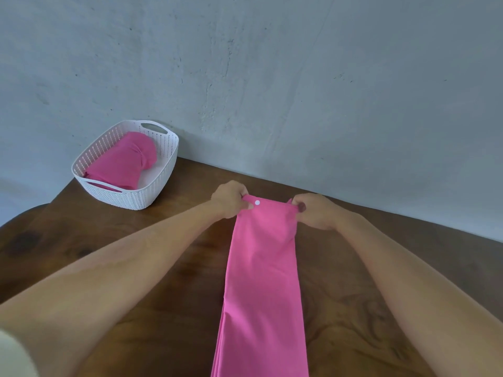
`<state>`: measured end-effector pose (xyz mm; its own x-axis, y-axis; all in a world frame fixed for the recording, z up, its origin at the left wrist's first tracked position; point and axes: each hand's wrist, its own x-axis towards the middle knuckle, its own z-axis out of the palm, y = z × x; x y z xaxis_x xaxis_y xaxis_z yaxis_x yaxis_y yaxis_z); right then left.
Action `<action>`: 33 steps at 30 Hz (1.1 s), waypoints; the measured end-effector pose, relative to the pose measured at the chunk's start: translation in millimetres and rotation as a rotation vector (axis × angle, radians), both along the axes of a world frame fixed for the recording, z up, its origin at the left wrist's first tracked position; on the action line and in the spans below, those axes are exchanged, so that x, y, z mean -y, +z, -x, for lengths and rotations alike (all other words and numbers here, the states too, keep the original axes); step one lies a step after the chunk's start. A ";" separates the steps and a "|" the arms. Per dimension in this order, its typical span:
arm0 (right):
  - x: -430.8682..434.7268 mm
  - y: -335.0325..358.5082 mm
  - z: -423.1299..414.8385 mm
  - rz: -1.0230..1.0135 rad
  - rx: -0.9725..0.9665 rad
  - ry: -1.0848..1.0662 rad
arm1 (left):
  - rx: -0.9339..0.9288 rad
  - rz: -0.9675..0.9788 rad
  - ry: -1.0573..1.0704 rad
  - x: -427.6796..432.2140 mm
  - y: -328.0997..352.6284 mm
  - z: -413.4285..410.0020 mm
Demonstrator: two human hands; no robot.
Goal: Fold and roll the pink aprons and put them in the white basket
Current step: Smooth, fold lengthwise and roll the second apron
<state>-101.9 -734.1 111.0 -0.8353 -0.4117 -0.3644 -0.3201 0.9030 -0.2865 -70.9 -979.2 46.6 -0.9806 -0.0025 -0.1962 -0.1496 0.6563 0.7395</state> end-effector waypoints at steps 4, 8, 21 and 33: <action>-1.7 -5.7 0.7 0.063 -0.016 -0.011 | -0.072 0.040 0.013 -1.5 -15.6 3.5; -2.8 -8.5 0.1 0.073 -0.028 -0.018 | -0.067 -0.011 -0.055 -3.2 -17.2 7.3; -12.1 0.4 -25.1 0.052 -0.166 0.010 | -0.097 0.007 -0.117 10.8 7.3 7.2; -18.8 12.5 -104.9 0.065 -0.347 0.110 | -0.253 -0.195 -0.196 23.2 36.0 -80.0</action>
<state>3.0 -715.4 123.5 -0.8541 -0.5188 -0.0376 -0.5022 0.8413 -0.2000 9.1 -1002.4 82.6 -0.9762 0.2039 0.0741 0.1685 0.4975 0.8509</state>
